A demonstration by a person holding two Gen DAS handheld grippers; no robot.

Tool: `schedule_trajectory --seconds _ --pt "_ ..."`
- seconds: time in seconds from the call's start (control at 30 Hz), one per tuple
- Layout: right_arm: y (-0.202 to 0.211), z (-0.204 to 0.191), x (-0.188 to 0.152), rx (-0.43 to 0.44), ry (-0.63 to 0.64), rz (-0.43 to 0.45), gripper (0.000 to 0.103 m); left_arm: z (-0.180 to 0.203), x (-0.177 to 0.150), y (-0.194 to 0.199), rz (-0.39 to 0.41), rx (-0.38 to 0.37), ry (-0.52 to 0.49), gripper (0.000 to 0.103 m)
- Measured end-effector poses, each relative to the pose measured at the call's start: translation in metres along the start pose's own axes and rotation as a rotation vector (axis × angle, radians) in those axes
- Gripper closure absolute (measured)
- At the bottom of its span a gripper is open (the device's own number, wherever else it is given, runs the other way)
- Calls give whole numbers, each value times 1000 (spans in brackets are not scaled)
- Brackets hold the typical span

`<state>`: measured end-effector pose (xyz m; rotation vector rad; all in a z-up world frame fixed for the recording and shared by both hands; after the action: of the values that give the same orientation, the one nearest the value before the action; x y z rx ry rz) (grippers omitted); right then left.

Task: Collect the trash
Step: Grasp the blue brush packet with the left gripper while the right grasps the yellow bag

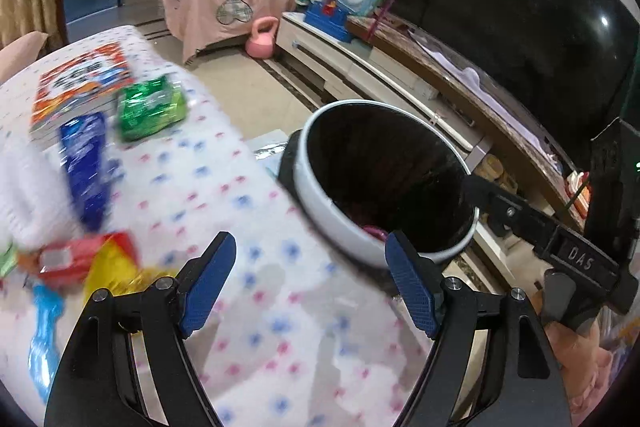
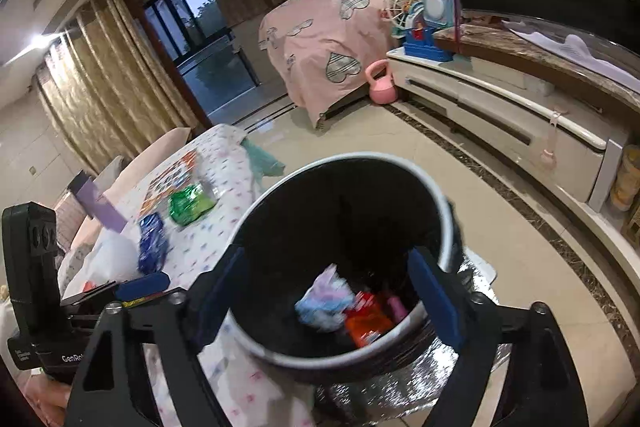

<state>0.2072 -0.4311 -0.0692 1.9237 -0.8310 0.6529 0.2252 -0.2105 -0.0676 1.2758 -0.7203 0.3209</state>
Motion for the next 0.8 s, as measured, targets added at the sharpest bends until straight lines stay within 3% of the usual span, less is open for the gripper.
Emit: schedule_trajectory --seconds 0.47,0.8 --pt "-15 -91 -49 115 62 -68 15 -108 -65 50 4 111 181 24" --pt "-37 -141 -76 172 111 -128 15 -161 -95 68 6 167 273 24"
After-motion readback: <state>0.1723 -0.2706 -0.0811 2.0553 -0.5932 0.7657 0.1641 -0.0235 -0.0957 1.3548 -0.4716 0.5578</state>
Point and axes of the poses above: each gripper's, at about its wrist camera, not at the fingertips, and y roughly against the way its jaws point, z to its right, x to its top, the point moved 3 cm from there along -y, roughly the way its jaws point, and after that the axes turned 10 degrees about x, right-handed, at the moved point
